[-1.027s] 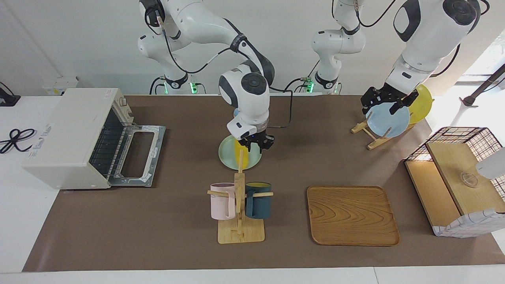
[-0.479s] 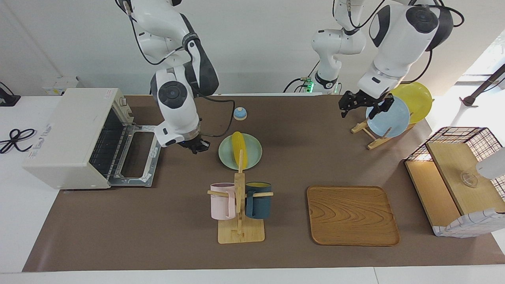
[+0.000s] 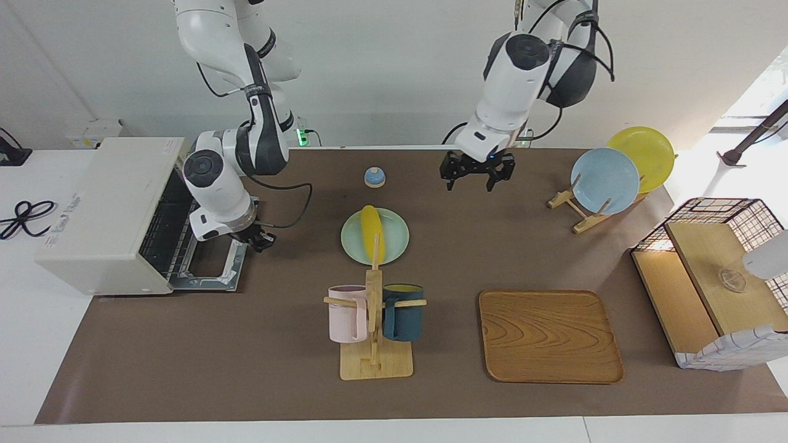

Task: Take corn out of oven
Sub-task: 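Grasp the yellow corn with the left gripper while the right gripper withdraws, then lift the corn with the left gripper and carry it to the tray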

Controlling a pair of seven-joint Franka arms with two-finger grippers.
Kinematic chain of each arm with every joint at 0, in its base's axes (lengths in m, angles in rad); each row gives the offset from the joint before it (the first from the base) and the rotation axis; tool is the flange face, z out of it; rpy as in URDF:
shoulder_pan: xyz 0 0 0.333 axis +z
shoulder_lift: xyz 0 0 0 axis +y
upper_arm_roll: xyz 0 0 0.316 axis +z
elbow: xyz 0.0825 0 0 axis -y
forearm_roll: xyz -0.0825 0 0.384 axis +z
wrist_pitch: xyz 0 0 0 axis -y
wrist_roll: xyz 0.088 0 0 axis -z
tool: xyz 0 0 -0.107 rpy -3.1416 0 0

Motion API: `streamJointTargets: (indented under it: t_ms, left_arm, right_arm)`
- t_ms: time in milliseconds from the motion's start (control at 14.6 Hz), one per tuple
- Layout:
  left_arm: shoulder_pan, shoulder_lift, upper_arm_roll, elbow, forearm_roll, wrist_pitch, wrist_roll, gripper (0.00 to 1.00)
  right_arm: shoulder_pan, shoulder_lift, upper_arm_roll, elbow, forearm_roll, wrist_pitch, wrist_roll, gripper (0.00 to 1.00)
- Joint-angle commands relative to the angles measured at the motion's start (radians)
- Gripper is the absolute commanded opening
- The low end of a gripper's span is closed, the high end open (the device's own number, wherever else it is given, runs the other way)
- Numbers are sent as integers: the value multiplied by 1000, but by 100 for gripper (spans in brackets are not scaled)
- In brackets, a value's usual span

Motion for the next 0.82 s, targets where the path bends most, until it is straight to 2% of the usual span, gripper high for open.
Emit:
streamJointTargets:
  t_ms: [0, 137, 205, 411, 616, 753]
  left_arm:
    - [-112, 104, 20, 0, -12, 144, -105, 100]
    - [-163, 171, 20, 12, -12, 227, -145, 100]
    - [-186, 222, 20, 31, -12, 275, -153, 100]
    - [-244, 355, 23, 119, -9, 304, -179, 100]
    - [-261, 423, 23, 126, 10, 407, -164, 100]
    - [-260, 425, 21, 118, 52, 412, -123, 100]
  right_arm:
    - [-14, -53, 16, -84, -11, 56, -11, 0]
    - [-14, -53, 16, -133, -11, 134, -15, 0]
    - [-14, -56, 14, -136, -11, 131, -15, 0]
    - [-17, -58, 13, -136, -15, 128, -30, 0]
    - [-32, -60, 11, -127, -165, 70, -25, 0]
    - [-64, -61, 11, -129, -195, 68, -27, 0]
